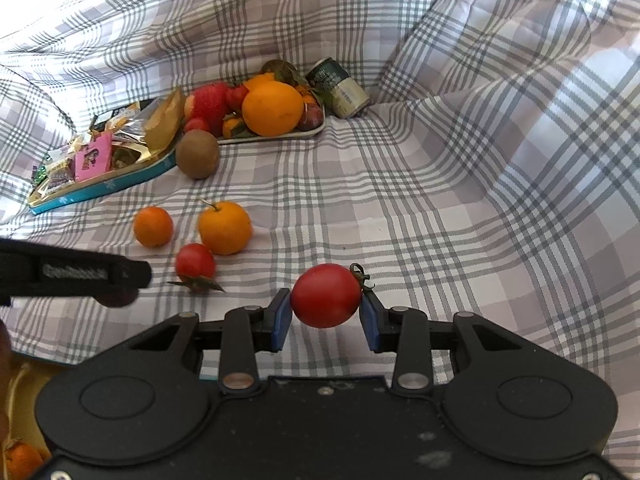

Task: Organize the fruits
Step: 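Close the left tool on the dark plum while the right tool holds the tomato, then carry the plum in the left tool and tomato in the right tool over the tray, then open the left tool to drop the plum while the right tool releases the tomato, then hold both open tools above the tray, then move them back toward the fruits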

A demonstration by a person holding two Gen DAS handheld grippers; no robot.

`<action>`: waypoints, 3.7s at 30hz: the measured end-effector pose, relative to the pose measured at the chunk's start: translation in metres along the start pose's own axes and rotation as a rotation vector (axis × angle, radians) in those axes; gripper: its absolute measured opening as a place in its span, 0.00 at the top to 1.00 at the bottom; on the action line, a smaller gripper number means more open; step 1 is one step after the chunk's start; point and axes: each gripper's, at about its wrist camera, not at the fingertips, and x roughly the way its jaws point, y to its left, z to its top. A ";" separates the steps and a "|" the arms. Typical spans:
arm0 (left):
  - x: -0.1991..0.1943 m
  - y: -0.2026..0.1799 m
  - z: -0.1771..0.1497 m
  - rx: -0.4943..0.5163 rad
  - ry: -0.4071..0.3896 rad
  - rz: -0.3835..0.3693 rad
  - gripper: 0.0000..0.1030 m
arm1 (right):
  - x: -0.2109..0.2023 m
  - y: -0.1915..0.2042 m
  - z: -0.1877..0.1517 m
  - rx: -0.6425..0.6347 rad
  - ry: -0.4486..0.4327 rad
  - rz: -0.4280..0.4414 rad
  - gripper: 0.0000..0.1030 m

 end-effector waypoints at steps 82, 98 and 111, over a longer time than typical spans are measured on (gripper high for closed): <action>-0.149 0.042 -0.156 -0.128 -0.011 0.120 0.52 | -0.189 0.028 -0.106 -0.062 -0.139 0.138 0.62; -0.150 0.040 -0.157 -0.119 -0.013 0.125 0.52 | -0.190 0.029 -0.106 -0.065 -0.144 0.145 0.62; -0.148 0.040 -0.158 -0.128 0.006 0.134 0.52 | -0.188 0.029 -0.107 -0.066 -0.127 0.142 0.62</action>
